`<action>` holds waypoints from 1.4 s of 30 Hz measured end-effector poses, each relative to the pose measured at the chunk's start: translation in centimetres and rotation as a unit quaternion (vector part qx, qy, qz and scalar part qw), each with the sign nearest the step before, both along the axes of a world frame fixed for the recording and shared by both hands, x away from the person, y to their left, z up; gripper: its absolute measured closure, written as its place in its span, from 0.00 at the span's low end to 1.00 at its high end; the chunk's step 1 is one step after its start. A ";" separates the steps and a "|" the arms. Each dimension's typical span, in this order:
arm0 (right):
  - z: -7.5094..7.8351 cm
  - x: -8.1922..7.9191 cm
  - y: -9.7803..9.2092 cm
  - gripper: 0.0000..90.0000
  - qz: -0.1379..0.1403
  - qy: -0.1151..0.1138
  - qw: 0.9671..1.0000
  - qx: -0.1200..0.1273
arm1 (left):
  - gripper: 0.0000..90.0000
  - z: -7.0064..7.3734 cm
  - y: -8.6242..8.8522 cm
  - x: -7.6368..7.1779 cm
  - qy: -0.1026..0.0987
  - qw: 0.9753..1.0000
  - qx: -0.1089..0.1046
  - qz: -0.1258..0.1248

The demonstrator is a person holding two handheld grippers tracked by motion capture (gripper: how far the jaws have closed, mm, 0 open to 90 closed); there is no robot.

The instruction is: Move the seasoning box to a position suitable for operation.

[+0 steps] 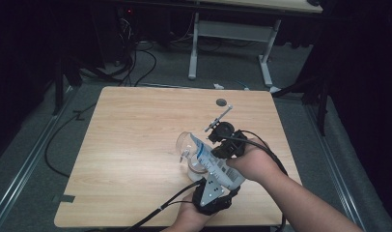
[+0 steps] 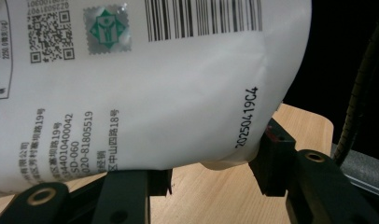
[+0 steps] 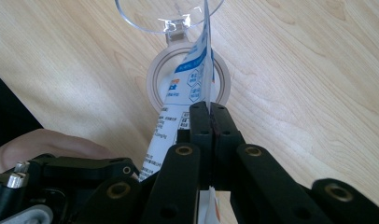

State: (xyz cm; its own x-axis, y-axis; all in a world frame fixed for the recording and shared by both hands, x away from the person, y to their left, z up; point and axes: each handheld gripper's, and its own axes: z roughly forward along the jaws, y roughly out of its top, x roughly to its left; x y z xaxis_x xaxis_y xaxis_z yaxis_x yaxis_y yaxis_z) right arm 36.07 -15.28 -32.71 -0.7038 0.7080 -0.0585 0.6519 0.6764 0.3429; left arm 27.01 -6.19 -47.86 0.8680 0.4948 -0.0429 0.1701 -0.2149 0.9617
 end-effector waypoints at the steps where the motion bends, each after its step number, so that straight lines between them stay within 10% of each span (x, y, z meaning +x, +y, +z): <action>1: 0.0 0.0 0.0 1.00 -0.001 0.000 1.000 0.001 | 0.62 0.0 0.0 0.0 0.000 1.000 0.000 0.000; 42: 0.4 0.0 0.2 1.00 0.002 -0.007 1.000 0.000 | 0.63 0.4 0.0 0.1 -0.005 1.000 -0.005 0.003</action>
